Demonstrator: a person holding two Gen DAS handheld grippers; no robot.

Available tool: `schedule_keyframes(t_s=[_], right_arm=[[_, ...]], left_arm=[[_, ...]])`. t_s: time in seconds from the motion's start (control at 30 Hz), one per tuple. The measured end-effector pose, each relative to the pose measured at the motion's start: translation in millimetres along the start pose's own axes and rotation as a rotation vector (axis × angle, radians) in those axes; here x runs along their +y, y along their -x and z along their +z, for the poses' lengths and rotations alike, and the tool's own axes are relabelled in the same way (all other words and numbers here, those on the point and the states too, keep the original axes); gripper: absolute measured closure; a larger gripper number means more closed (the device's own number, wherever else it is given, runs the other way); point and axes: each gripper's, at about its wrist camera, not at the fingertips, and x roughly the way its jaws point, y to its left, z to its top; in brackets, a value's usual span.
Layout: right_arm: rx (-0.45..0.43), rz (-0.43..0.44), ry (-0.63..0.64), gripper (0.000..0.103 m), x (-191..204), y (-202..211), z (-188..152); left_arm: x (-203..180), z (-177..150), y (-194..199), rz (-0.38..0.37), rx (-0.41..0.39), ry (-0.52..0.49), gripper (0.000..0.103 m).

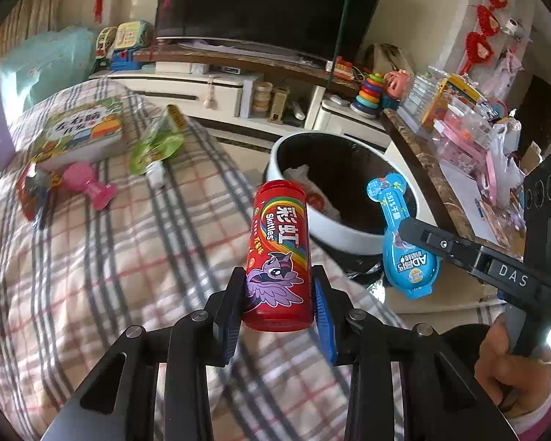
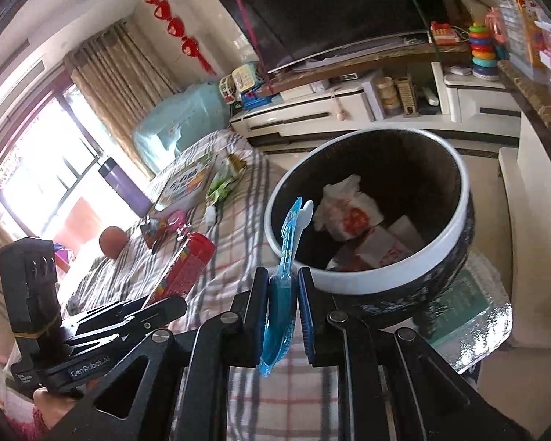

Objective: Collect trash
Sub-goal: 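Carry the red candy tube and blue pouch over the bin with both grippers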

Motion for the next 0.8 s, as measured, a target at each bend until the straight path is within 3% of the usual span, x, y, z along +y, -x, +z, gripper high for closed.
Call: schedule_keyframes(t_s=[0.8], right_arm=[[-0.046, -0.070, -0.014, 0.087, -38, -5, 43]], left_arm=[[-29, 47, -45, -0.015, -0.004, -0.069, 0.070]])
